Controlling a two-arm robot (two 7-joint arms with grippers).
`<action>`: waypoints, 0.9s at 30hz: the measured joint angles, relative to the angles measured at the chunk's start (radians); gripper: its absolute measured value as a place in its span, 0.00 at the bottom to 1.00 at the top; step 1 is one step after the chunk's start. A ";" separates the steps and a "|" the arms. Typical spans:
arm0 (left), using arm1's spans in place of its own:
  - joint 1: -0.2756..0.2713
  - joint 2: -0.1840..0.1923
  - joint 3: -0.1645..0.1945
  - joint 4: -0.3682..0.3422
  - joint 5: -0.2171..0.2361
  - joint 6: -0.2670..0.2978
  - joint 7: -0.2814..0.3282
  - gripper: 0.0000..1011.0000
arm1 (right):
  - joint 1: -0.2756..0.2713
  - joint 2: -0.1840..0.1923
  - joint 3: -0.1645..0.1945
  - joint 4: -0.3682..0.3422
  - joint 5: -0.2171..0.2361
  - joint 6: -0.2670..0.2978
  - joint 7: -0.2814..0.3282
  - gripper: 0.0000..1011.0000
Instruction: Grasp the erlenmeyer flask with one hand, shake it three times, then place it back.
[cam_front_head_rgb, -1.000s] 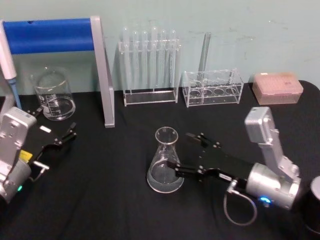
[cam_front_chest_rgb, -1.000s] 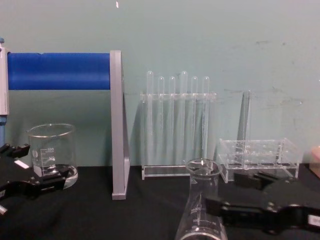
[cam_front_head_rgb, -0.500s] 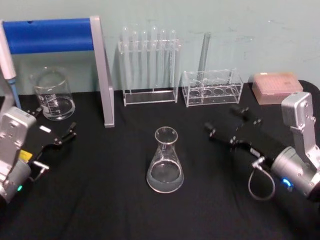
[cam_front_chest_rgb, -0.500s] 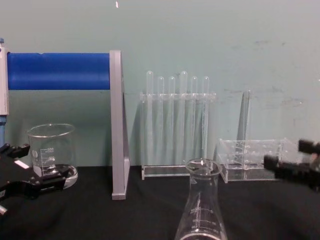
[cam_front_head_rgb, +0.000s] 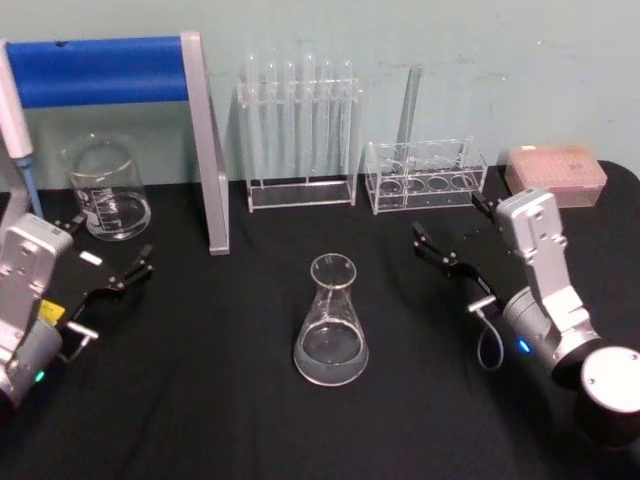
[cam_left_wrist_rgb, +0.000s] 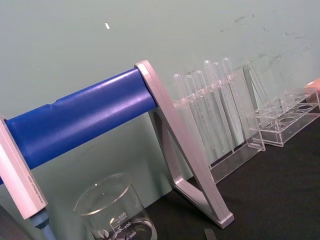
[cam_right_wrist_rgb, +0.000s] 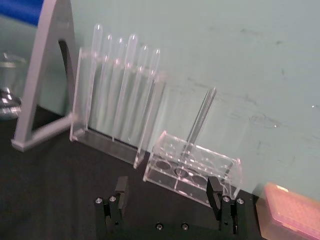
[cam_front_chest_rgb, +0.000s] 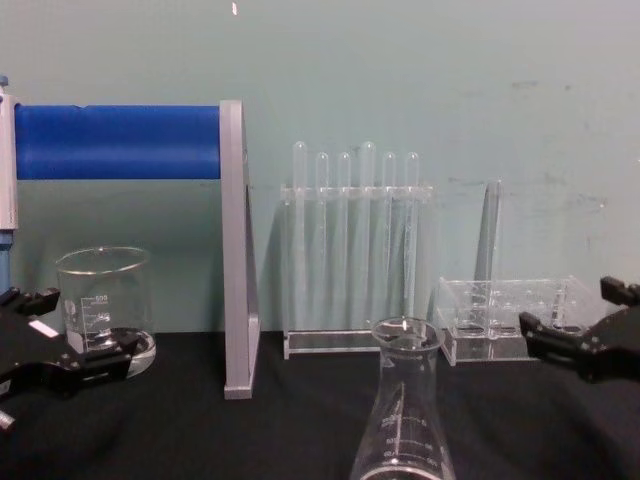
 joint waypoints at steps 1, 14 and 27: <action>0.000 0.000 0.000 0.000 0.000 0.000 0.000 0.99 | 0.002 -0.001 -0.003 0.006 -0.012 0.001 -0.005 0.99; 0.000 0.000 0.000 0.000 0.000 0.000 0.000 0.99 | 0.006 -0.005 -0.010 0.020 -0.050 0.005 -0.020 0.99; 0.000 0.000 0.000 0.000 0.000 0.000 0.000 0.99 | 0.004 -0.002 -0.008 0.015 -0.040 0.006 -0.014 0.99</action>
